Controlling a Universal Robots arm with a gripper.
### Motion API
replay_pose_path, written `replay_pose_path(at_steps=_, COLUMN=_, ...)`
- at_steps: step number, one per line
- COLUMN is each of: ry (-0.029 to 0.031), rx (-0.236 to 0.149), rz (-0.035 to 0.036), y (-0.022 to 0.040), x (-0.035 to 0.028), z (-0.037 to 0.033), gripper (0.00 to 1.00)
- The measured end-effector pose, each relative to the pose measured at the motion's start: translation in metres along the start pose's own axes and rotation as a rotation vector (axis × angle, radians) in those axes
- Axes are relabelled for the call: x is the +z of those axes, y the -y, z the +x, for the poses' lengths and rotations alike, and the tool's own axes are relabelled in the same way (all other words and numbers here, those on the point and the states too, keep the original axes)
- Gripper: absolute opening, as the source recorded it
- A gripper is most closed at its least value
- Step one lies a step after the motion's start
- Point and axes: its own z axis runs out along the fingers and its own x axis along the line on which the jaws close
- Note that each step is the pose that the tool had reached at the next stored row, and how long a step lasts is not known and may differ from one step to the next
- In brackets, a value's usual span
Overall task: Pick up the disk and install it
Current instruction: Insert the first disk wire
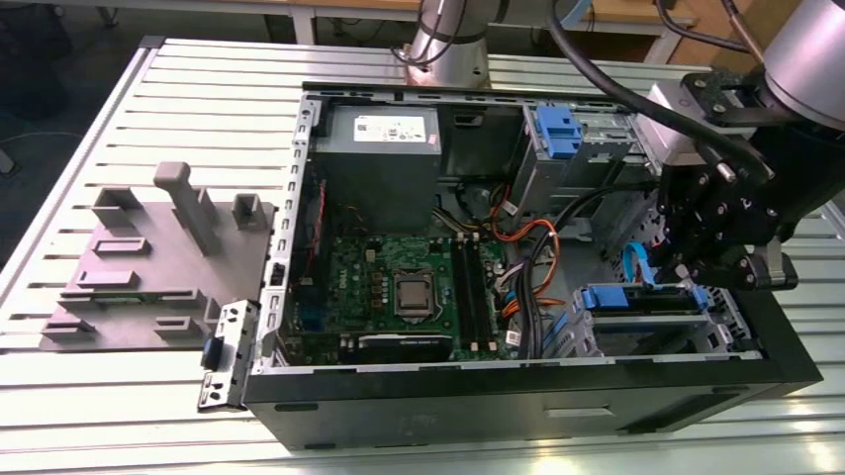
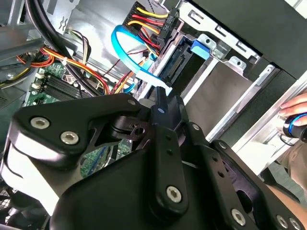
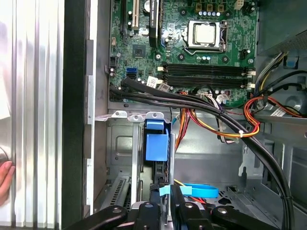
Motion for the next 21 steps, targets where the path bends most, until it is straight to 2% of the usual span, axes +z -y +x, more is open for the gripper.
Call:
replay_pose_path(at_steps=2, ry=-0.0001, rx=0.000, rz=-0.0006, y=0.0000, x=-0.0001, z=0.0000, gripper=0.24)
replay_pose_path(at_steps=3, ry=-0.0001, rx=0.000, rz=-0.0087, y=0.0002, x=-0.0001, z=0.0000, gripper=0.24)
replay_pose_path(at_steps=4, ry=0.0002, rx=0.000, rz=-0.0204, y=0.0004, x=0.0000, z=0.0000, gripper=0.24)
replay_pose_path(at_steps=5, ry=0.0004, rx=0.000, rz=-0.0271, y=0.0005, x=0.0000, z=0.0000, gripper=0.24)
replay_pose_path(at_steps=9, ry=0.0005, rx=0.003, rz=-0.0295, y=0.0007, x=0.0001, z=0.0000, gripper=0.24)
replay_pose_path(at_steps=13, ry=-0.0006, rx=0.042, rz=-0.0291, y=0.0012, x=0.0004, z=0.0001, gripper=0.24)
replay_pose_path(at_steps=19, ry=-0.0012, rx=0.061, rz=-0.0289, y=0.0101, x=0.0010, z=0.0003, gripper=0.24)
replay_pose_path(at_steps=21, ry=-0.0013, rx=0.064, rz=-0.0289, y=0.0114, x=0.0011, z=0.0002, gripper=0.24)
